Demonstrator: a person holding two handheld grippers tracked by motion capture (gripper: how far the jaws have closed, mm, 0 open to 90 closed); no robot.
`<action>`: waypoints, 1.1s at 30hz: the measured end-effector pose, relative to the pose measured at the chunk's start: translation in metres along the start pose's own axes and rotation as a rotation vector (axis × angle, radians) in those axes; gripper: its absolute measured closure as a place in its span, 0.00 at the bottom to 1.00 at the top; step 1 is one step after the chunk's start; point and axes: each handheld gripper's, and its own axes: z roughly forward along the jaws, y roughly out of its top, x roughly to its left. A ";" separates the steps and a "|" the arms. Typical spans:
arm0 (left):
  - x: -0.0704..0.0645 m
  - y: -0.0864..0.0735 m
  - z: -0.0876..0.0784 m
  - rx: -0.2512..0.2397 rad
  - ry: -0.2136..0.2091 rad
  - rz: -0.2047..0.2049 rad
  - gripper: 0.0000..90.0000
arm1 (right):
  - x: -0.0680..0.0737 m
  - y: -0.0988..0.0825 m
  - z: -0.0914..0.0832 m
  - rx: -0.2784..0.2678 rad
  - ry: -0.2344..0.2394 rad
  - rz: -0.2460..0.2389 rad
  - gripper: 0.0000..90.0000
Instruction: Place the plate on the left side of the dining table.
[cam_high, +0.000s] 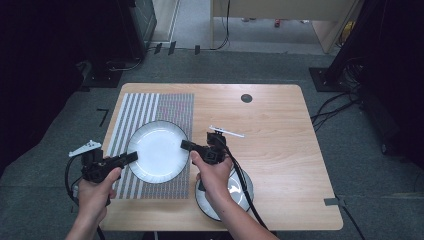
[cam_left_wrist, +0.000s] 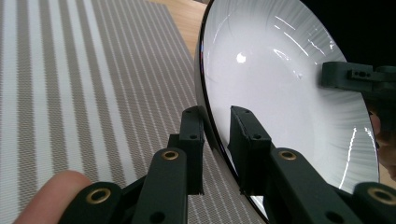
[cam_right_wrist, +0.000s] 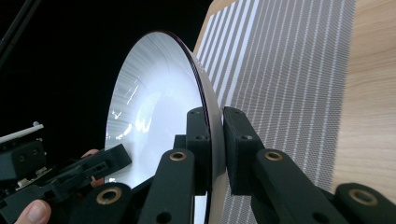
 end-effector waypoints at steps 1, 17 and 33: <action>0.003 0.001 -0.001 -0.001 0.004 -0.006 0.85 | 0.001 0.001 0.004 0.004 0.002 0.001 0.91; 0.053 0.021 0.020 0.029 0.059 -0.119 0.87 | -0.003 0.019 0.065 0.036 -0.037 0.065 0.91; 0.096 0.034 0.063 0.101 0.140 -0.206 0.87 | -0.030 0.025 0.121 0.053 -0.118 0.158 0.92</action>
